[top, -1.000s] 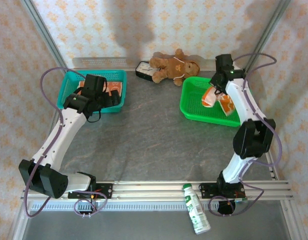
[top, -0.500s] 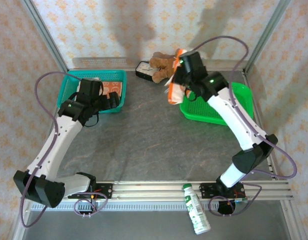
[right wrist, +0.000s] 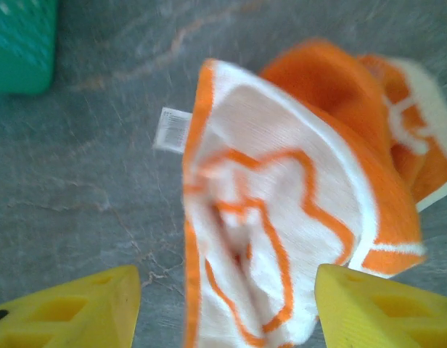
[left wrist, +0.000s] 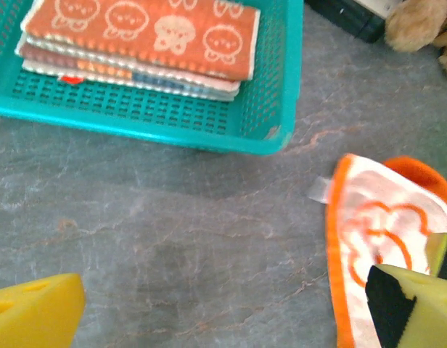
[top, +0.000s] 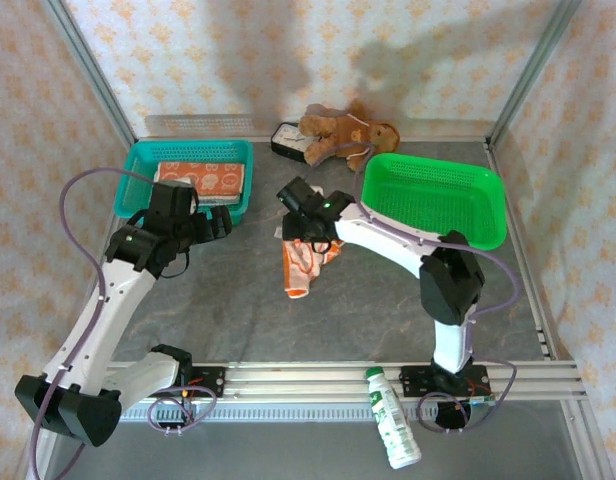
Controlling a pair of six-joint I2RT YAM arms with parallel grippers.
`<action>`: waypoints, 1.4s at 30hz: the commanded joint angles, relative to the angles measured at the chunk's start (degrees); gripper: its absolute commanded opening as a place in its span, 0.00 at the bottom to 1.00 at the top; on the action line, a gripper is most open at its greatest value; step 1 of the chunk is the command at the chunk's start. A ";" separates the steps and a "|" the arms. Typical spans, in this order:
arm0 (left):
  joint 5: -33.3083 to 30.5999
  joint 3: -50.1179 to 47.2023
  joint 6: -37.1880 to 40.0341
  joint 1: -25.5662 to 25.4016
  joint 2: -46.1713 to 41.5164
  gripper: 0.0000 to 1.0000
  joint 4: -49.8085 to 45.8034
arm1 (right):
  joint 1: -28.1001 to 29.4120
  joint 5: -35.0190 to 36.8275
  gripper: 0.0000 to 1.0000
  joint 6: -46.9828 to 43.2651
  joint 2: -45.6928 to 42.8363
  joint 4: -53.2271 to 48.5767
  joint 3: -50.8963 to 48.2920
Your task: Fold and stack the towels
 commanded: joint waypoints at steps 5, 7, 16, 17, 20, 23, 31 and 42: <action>5.25 -7.08 -3.58 -1.10 -1.29 0.98 1.75 | -0.11 1.64 0.64 -0.11 -3.00 -0.07 -0.41; 6.53 -8.82 -4.62 -2.03 -0.65 0.91 3.40 | -0.11 1.51 0.61 0.11 -3.78 0.20 -2.45; 8.56 -16.03 -15.52 -12.60 6.93 0.59 12.41 | -0.11 3.20 0.58 2.31 -8.19 2.25 -12.15; 8.51 -17.04 -16.93 -14.20 7.95 0.57 14.06 | -0.11 3.61 0.58 2.36 -8.61 2.24 -12.72; 9.34 -19.72 -21.75 -17.29 11.62 0.51 19.86 | -0.11 4.69 0.58 2.52 -9.60 2.17 -14.07; 10.62 -21.23 -25.34 -19.18 15.16 0.45 24.66 | -0.11 5.30 0.58 2.67 -10.42 2.25 -14.93; 12.04 -21.29 -29.69 -22.46 23.11 0.37 29.19 | -0.20 5.87 0.58 2.73 -11.60 2.18 -16.53; 8.69 -22.20 -30.82 -23.46 27.81 0.29 27.60 | -0.20 5.69 0.58 2.53 -12.18 2.70 -17.83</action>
